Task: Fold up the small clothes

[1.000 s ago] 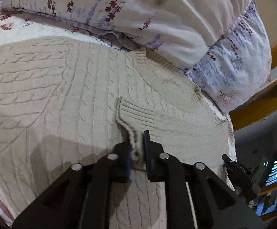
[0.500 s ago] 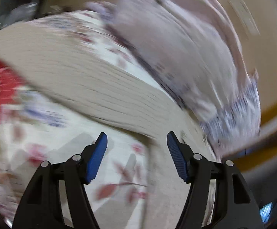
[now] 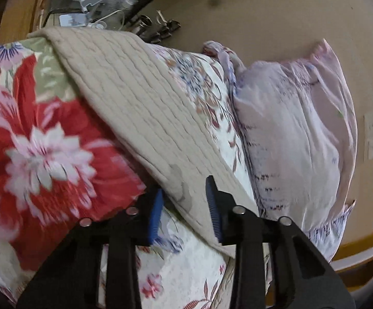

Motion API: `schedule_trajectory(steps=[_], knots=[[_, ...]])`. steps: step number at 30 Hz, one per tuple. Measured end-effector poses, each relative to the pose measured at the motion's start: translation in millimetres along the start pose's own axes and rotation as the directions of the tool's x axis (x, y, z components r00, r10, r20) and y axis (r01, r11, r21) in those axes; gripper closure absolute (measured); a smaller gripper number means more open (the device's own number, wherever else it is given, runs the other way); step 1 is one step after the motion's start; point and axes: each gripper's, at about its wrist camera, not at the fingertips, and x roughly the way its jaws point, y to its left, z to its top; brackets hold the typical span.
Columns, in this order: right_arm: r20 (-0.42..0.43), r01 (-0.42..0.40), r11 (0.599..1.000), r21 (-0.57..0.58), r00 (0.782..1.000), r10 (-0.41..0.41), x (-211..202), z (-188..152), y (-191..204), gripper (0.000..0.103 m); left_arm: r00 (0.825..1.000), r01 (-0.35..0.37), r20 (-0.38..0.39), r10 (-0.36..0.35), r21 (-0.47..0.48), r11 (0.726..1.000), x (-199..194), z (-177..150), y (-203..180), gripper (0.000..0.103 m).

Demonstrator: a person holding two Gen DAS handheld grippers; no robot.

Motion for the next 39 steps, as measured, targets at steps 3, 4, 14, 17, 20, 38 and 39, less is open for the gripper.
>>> schedule_trajectory(steps=[3,4,14,17,20,38,39], knots=[[-0.011,-0.006,1.0,-0.008,1.0,0.006,4,-2,2,0.023,1.0,-0.015,0.007,0.015,-0.005,1.0,1,6,3,0.087],[-0.014,-0.008,1.0,-0.008,1.0,0.008,5,-2,3,0.023,0.999,-0.031,0.008,0.031,0.0,1.0,2,6,2,0.095],[0.005,-0.043,0.998,-0.042,0.999,0.043,-3,1,9,0.023,0.994,0.087,0.048,-0.098,0.182,0.979,-12,-10,-80,0.098],[0.007,-0.049,0.998,-0.049,0.999,0.049,-6,2,9,0.023,0.989,0.144,-0.005,-0.149,0.288,0.947,-5,-35,-124,0.098],[0.008,-0.053,0.997,-0.052,0.999,0.053,-7,2,8,0.023,0.979,0.205,-0.09,-0.184,0.371,0.906,10,-70,-161,0.098],[-0.023,-0.065,0.954,-0.294,0.998,0.061,-15,13,50,0.023,0.831,0.375,-0.554,-0.048,0.493,0.785,119,-271,-192,0.057],[-0.026,-0.091,0.937,-0.336,0.996,0.087,-15,14,62,0.023,0.84,0.372,-0.538,-0.07,0.477,0.797,110,-259,-185,0.053]])
